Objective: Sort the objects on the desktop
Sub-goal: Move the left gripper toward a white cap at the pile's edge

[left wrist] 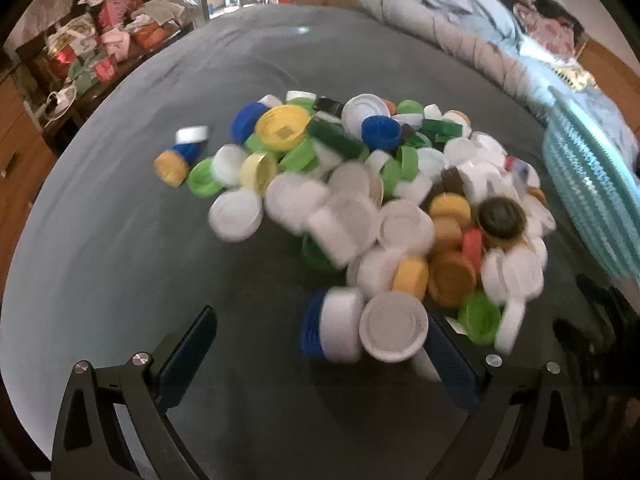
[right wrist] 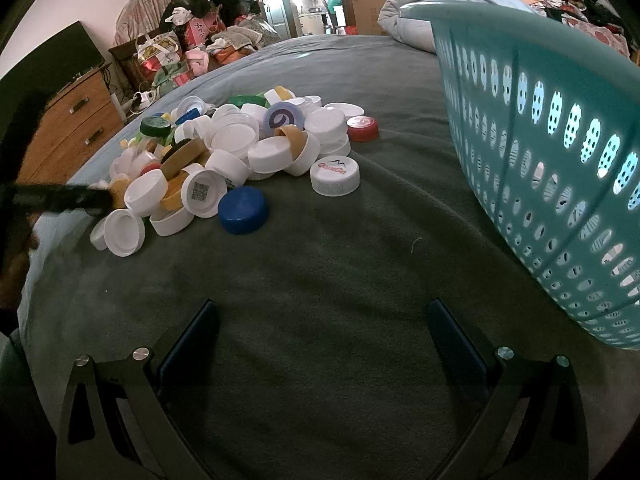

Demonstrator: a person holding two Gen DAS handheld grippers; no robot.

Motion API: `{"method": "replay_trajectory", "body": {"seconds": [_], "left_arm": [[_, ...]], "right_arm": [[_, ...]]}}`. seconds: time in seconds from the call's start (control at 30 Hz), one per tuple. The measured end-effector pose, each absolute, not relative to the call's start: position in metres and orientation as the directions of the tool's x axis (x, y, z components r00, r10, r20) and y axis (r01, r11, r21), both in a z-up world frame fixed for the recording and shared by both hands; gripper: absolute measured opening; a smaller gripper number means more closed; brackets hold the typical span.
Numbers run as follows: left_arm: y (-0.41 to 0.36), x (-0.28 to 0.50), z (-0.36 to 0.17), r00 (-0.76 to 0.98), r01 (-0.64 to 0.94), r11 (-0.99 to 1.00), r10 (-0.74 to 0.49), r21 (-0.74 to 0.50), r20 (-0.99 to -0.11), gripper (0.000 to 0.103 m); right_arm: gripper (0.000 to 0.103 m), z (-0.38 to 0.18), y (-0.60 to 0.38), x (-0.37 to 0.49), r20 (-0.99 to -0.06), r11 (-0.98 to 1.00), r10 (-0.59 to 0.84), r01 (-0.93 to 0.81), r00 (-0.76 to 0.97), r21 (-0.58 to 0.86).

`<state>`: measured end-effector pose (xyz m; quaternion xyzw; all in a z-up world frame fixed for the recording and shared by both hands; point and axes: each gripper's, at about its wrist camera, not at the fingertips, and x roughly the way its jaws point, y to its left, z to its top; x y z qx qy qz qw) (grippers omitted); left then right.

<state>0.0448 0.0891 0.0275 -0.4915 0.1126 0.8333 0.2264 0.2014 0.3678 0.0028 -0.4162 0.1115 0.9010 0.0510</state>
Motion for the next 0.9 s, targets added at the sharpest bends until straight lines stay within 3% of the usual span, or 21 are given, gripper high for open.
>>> {"method": "replay_trajectory", "body": {"seconds": [0.23,0.4,0.57,0.67,0.7,0.9], "left_arm": [[0.036,0.059,0.024,-0.463,-0.387,-0.909,0.339,-0.158,-0.819,0.102],[0.043,0.066,0.029,-0.505,-0.429,-0.896,0.343,-0.114,-0.792,0.102],[0.046,0.065,0.032,-0.533,-0.437,-0.887,0.391,-0.152,-0.751,0.100],[0.048,0.055,0.025,-0.510,-0.428,-0.887,0.393,-0.171,-0.765,0.089],[0.048,0.050,0.021,-0.490,-0.424,-0.885,0.402,-0.192,-0.773,0.080],[0.047,0.046,0.015,-0.528,-0.397,-0.908,0.348,-0.137,-0.774,0.053]], "right_arm": [[0.103,0.003,0.368,0.202,-0.761,-0.970,-0.002,-0.185,-0.649,0.160],[0.103,0.003,0.368,0.201,-0.761,-0.970,-0.002,-0.185,-0.649,0.160],[0.103,0.003,0.367,0.202,-0.761,-0.970,-0.002,-0.185,-0.649,0.160],[0.103,0.003,0.367,0.202,-0.761,-0.970,-0.002,-0.185,-0.649,0.160],[0.103,0.003,0.367,0.202,-0.760,-0.970,-0.003,-0.185,-0.649,0.161],[0.103,0.003,0.367,0.202,-0.761,-0.970,-0.002,-0.185,-0.649,0.161]]}}
